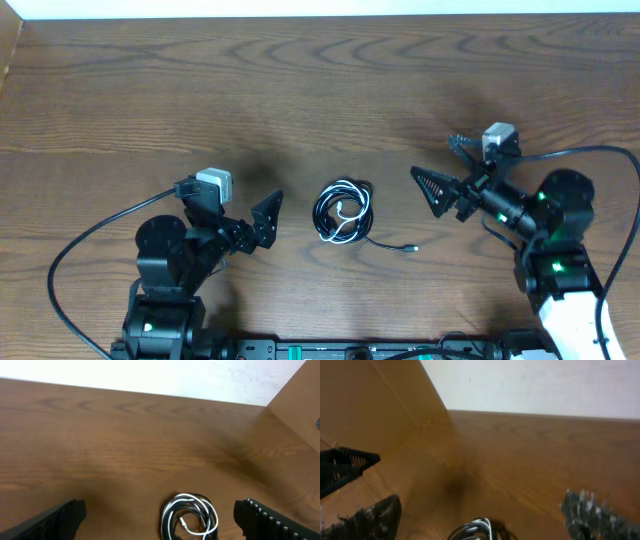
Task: Untangle cables
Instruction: 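Move both grippers inward toward the black and white cable bundle, then lower the right gripper onto the cable bundle and close on it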
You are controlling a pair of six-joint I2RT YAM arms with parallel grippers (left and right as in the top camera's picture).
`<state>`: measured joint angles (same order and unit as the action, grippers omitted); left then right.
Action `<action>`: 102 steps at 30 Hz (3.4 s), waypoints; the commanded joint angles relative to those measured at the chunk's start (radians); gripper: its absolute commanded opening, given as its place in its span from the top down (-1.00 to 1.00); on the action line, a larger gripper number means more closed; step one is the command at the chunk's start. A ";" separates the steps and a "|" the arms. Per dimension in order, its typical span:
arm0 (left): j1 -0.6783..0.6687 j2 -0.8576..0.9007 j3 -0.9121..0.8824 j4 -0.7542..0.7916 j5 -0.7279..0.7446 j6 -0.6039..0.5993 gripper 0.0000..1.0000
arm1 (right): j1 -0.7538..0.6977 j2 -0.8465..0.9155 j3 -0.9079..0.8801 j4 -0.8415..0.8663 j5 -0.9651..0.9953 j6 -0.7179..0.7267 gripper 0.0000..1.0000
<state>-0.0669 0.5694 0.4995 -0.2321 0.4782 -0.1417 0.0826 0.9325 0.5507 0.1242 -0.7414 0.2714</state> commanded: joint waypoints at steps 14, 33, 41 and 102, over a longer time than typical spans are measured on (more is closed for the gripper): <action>-0.180 0.367 0.252 -0.231 0.035 0.002 -0.99 | 0.121 0.296 0.414 -0.483 0.193 -0.043 -0.99; -0.218 0.440 0.252 -0.216 -0.319 -0.140 -0.84 | 0.209 0.581 0.414 -0.543 0.557 0.301 -0.71; -0.218 0.454 0.252 -0.243 -0.319 -0.183 -0.62 | 0.408 0.682 0.414 -0.463 0.721 0.447 -0.66; -0.218 0.454 0.252 -0.314 -0.311 -0.193 -0.52 | 0.643 0.840 0.549 -0.592 0.673 0.524 0.43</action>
<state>-0.2844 1.0222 0.7322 -0.5430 0.1768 -0.3336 0.6998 1.7947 1.0855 -0.4641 -0.0784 0.7868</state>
